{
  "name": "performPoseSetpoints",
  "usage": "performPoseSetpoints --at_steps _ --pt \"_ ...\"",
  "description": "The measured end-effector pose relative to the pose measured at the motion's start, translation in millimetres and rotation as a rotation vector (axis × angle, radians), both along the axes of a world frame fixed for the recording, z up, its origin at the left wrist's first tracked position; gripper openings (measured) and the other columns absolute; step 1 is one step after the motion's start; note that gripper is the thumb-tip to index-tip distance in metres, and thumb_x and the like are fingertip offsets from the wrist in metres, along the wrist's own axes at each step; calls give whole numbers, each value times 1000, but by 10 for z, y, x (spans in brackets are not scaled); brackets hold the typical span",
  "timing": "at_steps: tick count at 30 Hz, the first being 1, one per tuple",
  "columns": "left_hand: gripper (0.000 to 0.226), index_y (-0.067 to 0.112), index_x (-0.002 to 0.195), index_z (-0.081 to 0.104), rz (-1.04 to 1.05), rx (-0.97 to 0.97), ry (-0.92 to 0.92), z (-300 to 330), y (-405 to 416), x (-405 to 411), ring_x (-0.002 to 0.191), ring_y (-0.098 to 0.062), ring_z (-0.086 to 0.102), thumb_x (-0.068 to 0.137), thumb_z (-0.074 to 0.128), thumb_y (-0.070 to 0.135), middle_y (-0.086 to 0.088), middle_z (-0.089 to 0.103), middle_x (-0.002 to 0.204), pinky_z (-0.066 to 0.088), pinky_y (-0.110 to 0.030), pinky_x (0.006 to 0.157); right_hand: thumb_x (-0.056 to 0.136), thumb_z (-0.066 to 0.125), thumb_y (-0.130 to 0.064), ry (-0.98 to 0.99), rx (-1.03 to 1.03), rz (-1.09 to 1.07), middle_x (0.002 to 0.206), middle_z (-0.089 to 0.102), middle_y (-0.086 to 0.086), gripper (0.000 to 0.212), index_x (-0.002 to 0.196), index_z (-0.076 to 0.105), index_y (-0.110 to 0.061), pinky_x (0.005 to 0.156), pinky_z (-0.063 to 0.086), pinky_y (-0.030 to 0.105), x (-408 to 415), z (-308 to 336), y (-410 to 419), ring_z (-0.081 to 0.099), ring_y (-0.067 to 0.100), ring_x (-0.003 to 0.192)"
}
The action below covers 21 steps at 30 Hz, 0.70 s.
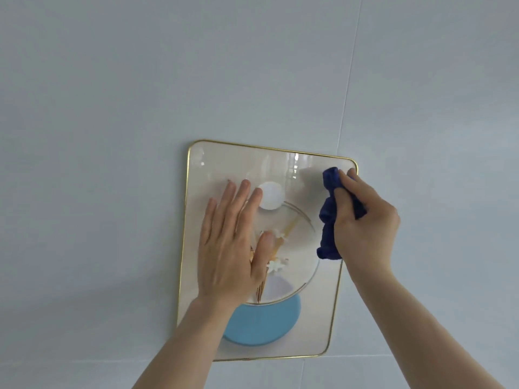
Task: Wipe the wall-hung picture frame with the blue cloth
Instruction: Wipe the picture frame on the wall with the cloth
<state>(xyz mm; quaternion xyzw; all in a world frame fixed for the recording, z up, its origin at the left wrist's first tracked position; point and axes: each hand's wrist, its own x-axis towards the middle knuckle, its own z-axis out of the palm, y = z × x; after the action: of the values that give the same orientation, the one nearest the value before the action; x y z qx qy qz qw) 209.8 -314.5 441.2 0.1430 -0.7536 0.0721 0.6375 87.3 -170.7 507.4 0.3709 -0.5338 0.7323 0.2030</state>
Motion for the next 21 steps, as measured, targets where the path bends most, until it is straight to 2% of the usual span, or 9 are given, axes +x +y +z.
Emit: performPoseSetpoints --at_steps 1,2,4,5,6,8,10,14,21 --pt "61 14 158 37 17 33 34 47 -87 103 160 -23 21 103 41 39 -4 31 169 14 -46 131 104 62 -21 25 -13 20 112 77 16 26 106 81 -39 68 63 71 93 68 -110 70 29 91" --pt "62 14 159 37 35 63 61 90 -178 192 160 -22 20 102 41 40 -4 31 169 14 -47 131 104 61 -18 60 -17 25 115 78 8 28 108 81 -37 77 62 71 182 119 -218 72 20 103" --pt "65 15 160 33 73 103 86 168 -378 350 160 -22 18 102 40 42 -3 28 170 13 -48 131 103 60 -10 173 -14 17 130 70 -25 33 115 80 -34 90 62 63 386 197 -444 65 6 130" --pt "66 16 161 30 91 115 79 192 -473 404 161 -22 16 102 38 43 -2 26 171 11 -48 131 103 60 -8 250 -18 -1 135 63 -34 34 118 80 -32 92 62 58 452 217 -565 64 7 132" --pt "67 17 162 27 109 123 63 210 -558 439 161 -22 14 102 36 45 -1 23 172 10 -48 131 102 61 -6 342 -32 -54 142 61 -30 35 121 80 -28 94 62 51 485 227 -685 65 9 131" --pt "68 19 164 21 148 118 17 214 -694 459 162 -22 9 103 31 47 -1 18 174 9 -49 131 100 62 -2 524 -24 -205 150 64 1 33 124 79 -18 103 56 36 523 226 -908 64 17 133" --pt "69 18 165 16 192 96 -37 190 -791 444 162 -23 5 104 25 49 -2 13 175 8 -49 131 100 63 -2 666 37 -345 150 63 11 32 125 78 -15 108 51 32 542 211 -1080 58 29 142" --pt "67 16 166 11 258 71 -76 154 -888 398 162 -26 3 106 14 47 -3 12 175 7 -50 131 105 59 -8 802 53 -482 152 61 12 32 133 73 -14 110 53 52 484 108 -1264 50 36 148" --pt "65 17 165 12 318 64 -34 139 -911 324 162 -25 8 106 9 44 -1 14 174 9 -49 132 106 55 -12 892 43 -522 153 59 17 34 137 70 -10 120 42 56 505 20 -1365 48 41 149"
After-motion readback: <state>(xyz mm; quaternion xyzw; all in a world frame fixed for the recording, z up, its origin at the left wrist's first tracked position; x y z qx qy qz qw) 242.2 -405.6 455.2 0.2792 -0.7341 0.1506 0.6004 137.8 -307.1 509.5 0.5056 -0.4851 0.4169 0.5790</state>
